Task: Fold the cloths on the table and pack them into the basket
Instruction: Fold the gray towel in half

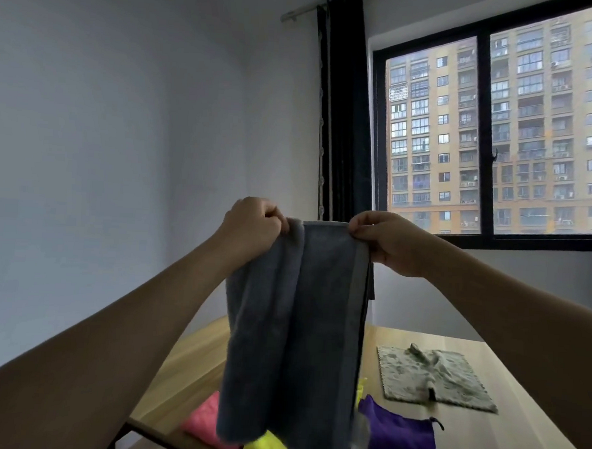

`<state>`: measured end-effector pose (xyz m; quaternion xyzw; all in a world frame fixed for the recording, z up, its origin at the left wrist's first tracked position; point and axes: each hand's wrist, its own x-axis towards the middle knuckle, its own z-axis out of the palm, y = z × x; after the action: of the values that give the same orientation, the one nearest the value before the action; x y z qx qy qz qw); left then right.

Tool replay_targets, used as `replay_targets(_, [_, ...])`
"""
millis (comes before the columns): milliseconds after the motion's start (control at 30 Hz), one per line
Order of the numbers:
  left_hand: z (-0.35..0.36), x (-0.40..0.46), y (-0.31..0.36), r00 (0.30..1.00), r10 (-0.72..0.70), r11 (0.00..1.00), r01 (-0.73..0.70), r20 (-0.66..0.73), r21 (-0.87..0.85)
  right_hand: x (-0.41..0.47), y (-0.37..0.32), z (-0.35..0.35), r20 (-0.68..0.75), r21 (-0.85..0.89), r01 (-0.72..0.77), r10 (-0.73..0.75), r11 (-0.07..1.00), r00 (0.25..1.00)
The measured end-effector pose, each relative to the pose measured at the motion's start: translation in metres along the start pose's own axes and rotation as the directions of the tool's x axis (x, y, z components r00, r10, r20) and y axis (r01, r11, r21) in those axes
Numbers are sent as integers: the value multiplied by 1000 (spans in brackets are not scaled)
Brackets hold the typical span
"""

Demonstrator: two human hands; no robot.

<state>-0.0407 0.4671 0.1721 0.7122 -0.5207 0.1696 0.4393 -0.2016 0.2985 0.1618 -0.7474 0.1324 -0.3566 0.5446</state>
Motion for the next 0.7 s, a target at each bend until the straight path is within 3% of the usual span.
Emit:
replay_targets(133, [5, -1, 10, 988, 136, 980, -124, 68, -154, 4, 2, 7, -79, -4, 6, -6, 1000, 997])
replay_targets(300, [17, 3, 9, 995, 100, 966, -95, 8, -239, 2, -2, 13, -25, -122, 16, -19, 992, 999])
replay_targets(533, [24, 3, 15, 989, 147, 954, -133, 32, -270, -11, -3, 11, 215, -303, 111, -45, 947, 976])
replay_targets(633, [24, 3, 19, 984, 155, 953, -127, 85, -274, -14, -5, 8, 175, -381, 156, -95, 911, 980])
replay_targets(700, [21, 1, 17, 972, 136, 977, -99, 193, -188, -15, -6, 1, 162, -396, 142, -83, 907, 983])
